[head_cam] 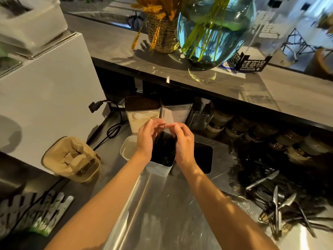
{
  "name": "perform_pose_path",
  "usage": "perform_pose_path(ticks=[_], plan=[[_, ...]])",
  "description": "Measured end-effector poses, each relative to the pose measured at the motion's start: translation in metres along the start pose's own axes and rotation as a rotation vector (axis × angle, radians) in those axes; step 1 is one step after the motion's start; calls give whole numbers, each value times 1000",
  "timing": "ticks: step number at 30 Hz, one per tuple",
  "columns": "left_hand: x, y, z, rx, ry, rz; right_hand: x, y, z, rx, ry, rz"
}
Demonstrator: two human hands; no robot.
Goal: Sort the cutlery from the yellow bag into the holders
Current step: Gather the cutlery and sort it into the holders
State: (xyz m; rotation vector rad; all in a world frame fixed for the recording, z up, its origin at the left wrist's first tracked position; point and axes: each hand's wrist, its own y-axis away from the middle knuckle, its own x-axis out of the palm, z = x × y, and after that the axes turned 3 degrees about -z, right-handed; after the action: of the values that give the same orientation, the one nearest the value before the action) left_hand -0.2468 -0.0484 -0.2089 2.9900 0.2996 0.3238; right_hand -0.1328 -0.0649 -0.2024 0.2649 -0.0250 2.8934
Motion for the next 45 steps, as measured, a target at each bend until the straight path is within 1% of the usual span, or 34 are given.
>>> perform_pose_path(ticks=[2, 6, 8, 11, 13, 15, 16, 18, 20, 24, 27, 30, 33, 37, 39, 43, 45], plan=[[1, 2, 1, 9, -9, 4, -6, 1, -5, 7, 34, 10], [7, 7, 7, -14, -46, 45, -13, 8, -11, 76, 170, 89], [11, 11, 8, 10, -81, 42, -18, 11, -4, 76, 171, 62], [18, 17, 6, 69, -103, 60, -27, 11, 3, 20, 199, 15], [22, 24, 4, 115, -124, 53, -30, 14, 4, 36, 240, 72], [28, 33, 2, 164, -117, 36, -32, 19, 5, 91, 214, 138], [31, 37, 1, 186, -111, 44, -35, 21, 6, 107, 155, 131], [43, 48, -1, 209, -100, 96, -49, 24, 8, 90, 47, 22], [59, 60, -1, 195, -93, 162, -69, 30, 17, 48, -26, -88], [105, 94, 5, 138, -76, 297, -123, 47, 46, 4, -175, -292], [146, 124, 14, 38, -47, 370, -172, 63, 59, -50, -149, -381], [184, 158, 33, -34, -52, 434, -225, 89, 63, -44, -121, -473], [217, 198, 57, -92, -79, 480, -283, 120, 53, -38, -42, -512], [250, 249, 96, -153, -121, 509, -359, 162, 34, 18, 60, -572], [260, 273, 118, -160, -158, 498, -392, 186, 23, 40, 126, -575], [273, 317, 168, -173, -220, 439, -453, 230, -9, 170, 266, -579], [273, 332, 191, -148, -267, 427, -475, 248, -27, 215, 309, -539]])
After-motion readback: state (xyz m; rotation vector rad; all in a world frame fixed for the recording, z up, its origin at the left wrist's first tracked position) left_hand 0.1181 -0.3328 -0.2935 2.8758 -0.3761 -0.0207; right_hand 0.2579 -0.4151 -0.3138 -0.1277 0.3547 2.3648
